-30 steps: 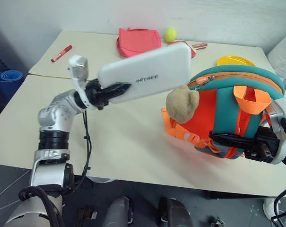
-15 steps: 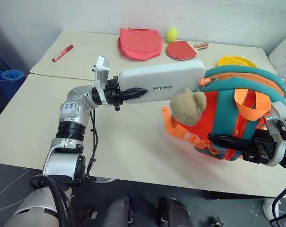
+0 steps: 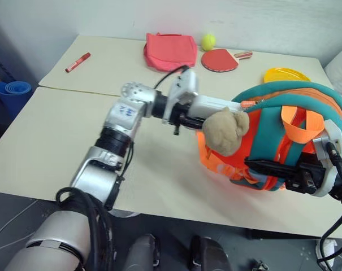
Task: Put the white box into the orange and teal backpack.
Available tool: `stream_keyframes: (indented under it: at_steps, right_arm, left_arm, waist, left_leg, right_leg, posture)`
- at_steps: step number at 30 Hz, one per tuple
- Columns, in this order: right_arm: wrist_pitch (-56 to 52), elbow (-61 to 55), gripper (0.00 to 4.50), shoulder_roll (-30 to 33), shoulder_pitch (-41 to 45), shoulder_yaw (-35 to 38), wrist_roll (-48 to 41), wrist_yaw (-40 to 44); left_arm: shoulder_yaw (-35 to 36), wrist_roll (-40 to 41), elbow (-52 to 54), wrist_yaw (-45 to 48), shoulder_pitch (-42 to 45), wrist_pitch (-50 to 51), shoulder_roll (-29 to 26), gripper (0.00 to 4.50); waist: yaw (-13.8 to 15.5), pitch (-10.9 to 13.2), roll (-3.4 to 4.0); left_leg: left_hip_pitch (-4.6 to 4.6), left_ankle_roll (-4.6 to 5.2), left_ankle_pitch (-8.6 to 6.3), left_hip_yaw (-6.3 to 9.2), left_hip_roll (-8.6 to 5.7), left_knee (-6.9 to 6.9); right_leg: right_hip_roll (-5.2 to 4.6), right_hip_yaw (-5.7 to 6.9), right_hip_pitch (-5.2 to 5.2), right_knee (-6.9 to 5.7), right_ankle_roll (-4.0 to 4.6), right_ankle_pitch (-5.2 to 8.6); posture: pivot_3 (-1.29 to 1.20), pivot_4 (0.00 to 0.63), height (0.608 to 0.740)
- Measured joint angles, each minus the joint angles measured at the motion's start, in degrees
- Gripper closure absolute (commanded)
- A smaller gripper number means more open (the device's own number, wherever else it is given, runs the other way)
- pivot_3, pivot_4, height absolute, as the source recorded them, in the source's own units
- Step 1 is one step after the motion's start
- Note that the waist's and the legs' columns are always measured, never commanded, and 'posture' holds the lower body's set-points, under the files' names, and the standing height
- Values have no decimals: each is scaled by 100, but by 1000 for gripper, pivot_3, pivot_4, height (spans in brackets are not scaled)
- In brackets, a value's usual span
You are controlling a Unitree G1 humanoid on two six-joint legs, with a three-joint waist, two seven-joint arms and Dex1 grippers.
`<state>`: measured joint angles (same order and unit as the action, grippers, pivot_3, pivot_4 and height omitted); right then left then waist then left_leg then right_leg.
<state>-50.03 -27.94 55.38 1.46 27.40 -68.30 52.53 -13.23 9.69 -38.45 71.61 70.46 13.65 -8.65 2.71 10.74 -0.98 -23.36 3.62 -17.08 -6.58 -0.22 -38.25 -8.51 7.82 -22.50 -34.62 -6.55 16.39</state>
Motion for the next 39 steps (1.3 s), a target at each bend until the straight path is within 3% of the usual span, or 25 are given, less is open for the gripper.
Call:
stream_keyframes:
  at_steps: [8,13,19,25,30,35,39]
  right_arm:
    - [14,-126,4470,-101,14,-12,1,-101]
    - [105,-161,4500,-228,10,-36,66,-187]
    - [188,-326,4500,-392,-13,-51,173,-357]
    - [420,-351,4500,-707,34,-101,412,-704]
    - [513,-339,4500,-745,107,-229,573,-795]
    - [519,-313,4500,-748,179,-251,651,-814]
    - [519,-253,4500,-750,251,-328,701,-811]
  left_arm:
    - [311,-44,-1469,-326,601,-466,1334,3273]
    - [560,-1,-1765,-274,683,-635,1489,1629]
    - [984,245,-1774,241,519,-720,854,46]
    - [1314,553,-1770,1437,280,-857,-163,46]
    - [1210,841,-1296,1447,-166,-543,-964,46]
    - [1304,1219,-312,1441,-665,-173,-1051,46]
    - [1267,1614,1108,1431,-1268,376,-1029,46]
  waist:
    - [17,1,-2]
    - [-6,1,-1]
    - [-117,1,-1]
    - [-136,1,-1]
    - [-123,1,-1]
    - [-111,1,-1]
    - [-138,1,-1]
  left_leg:
    - [-4,3,-1,-1,1,1]
    - [-2,3,-1,-2,2,-1]
    - [0,1,0,-3,4,0]
    - [2,0,1,-5,1,-6]
    - [4,0,1,-2,0,-8]
    - [-13,10,-7,12,0,-46]
    - [-9,9,-7,13,1,-47]
  right_leg:
    - [-2,8,-7,1,0,0]
    - [-2,13,-10,-2,0,0]
    - [-1,13,-10,-10,0,0]
    - [3,24,-10,-16,0,0]
    - [2,20,-6,-20,0,0]
    - [-1,6,1,-23,-1,-1]
    - [1,-6,3,-27,-2,-1]
  posture:
    - [0,150,740]
    - [0,150,740]
    - [0,150,740]
    - [0,150,740]
    - [0,150,740]
    - [0,150,740]
    - [0,150,740]
